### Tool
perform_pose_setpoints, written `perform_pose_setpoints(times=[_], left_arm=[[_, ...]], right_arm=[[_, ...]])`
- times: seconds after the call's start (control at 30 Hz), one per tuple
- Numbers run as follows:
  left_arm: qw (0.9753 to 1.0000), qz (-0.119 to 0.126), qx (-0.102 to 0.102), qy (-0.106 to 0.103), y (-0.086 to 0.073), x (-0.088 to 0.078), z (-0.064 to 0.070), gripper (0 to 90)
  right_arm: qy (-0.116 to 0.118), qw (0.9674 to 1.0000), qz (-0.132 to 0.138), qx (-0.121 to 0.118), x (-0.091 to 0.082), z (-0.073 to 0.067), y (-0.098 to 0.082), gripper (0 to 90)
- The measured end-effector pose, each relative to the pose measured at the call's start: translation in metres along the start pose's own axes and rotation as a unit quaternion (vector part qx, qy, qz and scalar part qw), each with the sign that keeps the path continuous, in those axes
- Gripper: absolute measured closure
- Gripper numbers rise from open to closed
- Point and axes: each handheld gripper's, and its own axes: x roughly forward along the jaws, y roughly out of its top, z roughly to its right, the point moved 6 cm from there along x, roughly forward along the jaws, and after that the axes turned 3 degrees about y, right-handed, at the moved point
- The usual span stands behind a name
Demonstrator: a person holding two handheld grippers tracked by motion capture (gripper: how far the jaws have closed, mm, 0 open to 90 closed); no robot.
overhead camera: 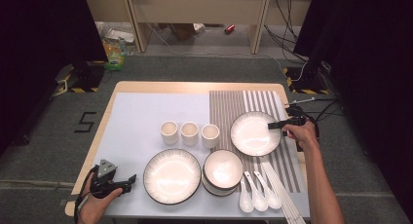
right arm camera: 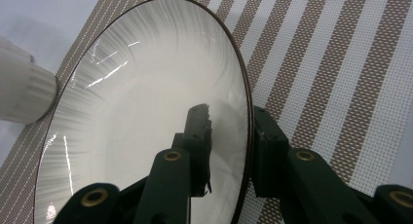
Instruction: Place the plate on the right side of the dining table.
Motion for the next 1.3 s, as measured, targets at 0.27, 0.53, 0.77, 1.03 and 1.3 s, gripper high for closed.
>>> perform_pose_setpoints(times=[0.27,0.53,0.77,1.03,1.3], left_arm=[[1.0000,0.000,0.000,0.000,0.000,0.000,0.000,14.2],[1.0000,0.000,0.000,0.001,0.000,0.000,0.000,14.2],[1.0000,0.001,-0.001,0.000,0.000,0.000,0.000,14.1],[1.0000,0.000,0.000,0.000,0.000,0.000,0.000,14.1],[1.0000,0.000,0.000,0.001,0.000,0.000,0.000,14.2]], right_arm=[[0.004,1.0000,-0.006,0.004,0.010,-0.003,-0.001,70.9],[-0.002,0.9999,-0.010,0.000,0.011,-0.004,-0.002,70.2],[-0.001,0.9999,-0.010,0.004,0.011,-0.001,-0.007,69.3],[-0.003,0.9998,-0.015,0.012,0.015,0.002,-0.010,67.3],[-0.002,0.9998,-0.018,0.012,0.016,0.002,-0.014,66.8]])
